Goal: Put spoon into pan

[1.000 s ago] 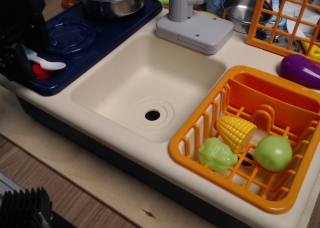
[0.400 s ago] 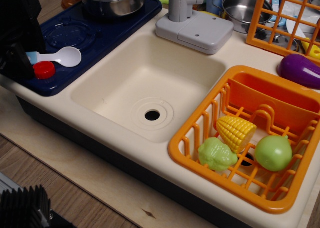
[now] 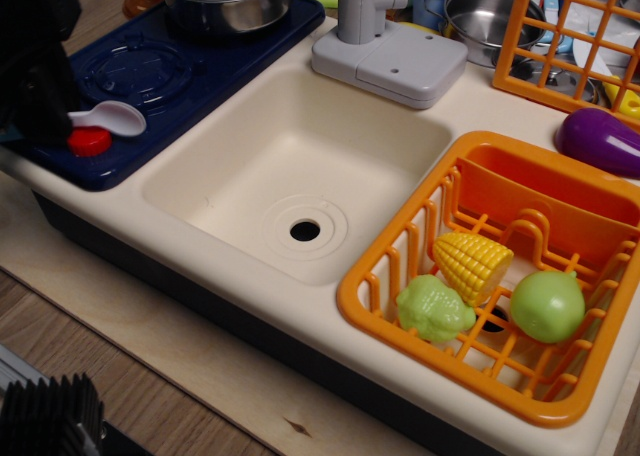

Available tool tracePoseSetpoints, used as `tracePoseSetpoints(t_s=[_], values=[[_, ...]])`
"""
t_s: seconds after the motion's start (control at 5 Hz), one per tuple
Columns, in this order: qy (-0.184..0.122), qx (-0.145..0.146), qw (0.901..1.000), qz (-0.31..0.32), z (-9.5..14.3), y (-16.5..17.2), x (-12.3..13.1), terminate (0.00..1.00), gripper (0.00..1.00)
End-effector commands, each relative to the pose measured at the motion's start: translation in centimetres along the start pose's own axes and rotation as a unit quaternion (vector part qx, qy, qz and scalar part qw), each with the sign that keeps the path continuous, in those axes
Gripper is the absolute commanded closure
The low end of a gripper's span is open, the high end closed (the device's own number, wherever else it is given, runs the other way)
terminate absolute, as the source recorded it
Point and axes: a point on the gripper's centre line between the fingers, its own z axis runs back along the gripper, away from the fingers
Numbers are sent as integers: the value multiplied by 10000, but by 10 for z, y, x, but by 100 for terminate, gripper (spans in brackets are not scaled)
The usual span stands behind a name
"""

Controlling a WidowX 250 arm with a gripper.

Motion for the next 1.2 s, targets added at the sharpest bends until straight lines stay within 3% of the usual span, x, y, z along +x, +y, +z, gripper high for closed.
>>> tracePoseSetpoints(t_s=[0.0, 0.2, 0.4, 0.6, 1.0], values=[[41, 193, 9998, -23, 19, 11, 3, 0, 100], [192, 280, 9992, -218, 34, 28, 1, 0, 100], [223, 559, 9968, -530, 46, 53, 7, 0, 100], [118, 1163, 9884, -968, 47, 73, 18, 0, 100], [-17, 1455, 9763, -1601, 60, 112, 43, 0, 100]])
